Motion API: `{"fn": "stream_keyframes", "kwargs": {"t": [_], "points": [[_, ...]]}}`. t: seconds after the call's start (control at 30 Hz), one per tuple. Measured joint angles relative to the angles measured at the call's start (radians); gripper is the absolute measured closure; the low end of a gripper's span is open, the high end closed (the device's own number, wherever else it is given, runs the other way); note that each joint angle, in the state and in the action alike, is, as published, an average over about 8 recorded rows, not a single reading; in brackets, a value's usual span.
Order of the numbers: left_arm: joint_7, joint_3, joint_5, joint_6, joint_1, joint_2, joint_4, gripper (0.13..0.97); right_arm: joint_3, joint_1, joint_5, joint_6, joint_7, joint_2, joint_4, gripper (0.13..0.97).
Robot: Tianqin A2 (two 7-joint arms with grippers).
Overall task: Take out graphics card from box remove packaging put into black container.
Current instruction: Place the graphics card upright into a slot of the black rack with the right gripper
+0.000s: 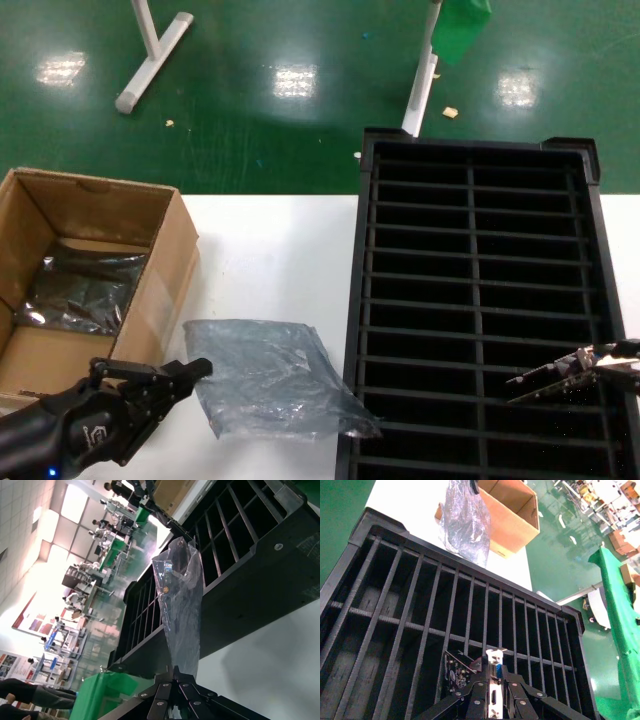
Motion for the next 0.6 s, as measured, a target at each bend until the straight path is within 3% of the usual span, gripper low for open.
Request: {"fn": "stream_keyframes", "kwargs": {"t": [0.6], "points": [[0.015, 0.006, -0.003, 0.007, -0.006, 0.011, 0.027, 0.955, -0.105, 0.088, -0.012, 0.035, 0.047, 0.052, 0.000, 0.917]]}}
